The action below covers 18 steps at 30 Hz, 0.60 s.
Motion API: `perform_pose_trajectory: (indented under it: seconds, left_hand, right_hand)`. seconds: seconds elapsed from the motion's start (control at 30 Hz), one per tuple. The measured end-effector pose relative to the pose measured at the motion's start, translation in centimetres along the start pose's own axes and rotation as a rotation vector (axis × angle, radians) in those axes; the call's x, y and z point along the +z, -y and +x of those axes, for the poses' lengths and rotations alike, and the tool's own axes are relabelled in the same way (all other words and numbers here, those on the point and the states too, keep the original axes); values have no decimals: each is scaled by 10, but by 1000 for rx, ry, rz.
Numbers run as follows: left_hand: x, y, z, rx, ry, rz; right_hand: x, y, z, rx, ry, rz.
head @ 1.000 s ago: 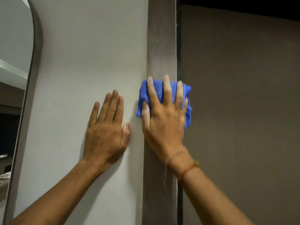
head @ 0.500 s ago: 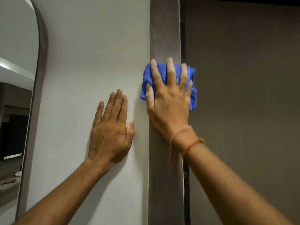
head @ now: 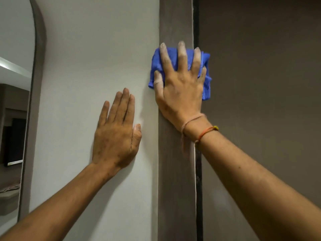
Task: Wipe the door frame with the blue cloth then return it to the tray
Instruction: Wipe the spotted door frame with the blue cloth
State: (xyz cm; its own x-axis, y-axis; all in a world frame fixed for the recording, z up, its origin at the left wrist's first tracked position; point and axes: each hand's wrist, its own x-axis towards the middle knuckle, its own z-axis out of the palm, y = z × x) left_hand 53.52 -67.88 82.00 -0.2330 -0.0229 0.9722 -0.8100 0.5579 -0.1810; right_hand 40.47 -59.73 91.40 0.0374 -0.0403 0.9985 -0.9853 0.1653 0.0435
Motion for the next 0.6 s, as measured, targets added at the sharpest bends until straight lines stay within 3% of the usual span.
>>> perform_pose_trajectory:
  seconds: [0.17,0.43,0.6]
  left_hand:
    - [-2,-2,-1,1,12,-9]
    - [-2,-2,2,-8,21,1]
    - [-5,-4,18,3,13,-7]
  right_hand:
    - [-2,0,-102,-28,34,42]
    - [-4,1,2,24,32,-2]
    - [-3,7,-87,40,45,1]
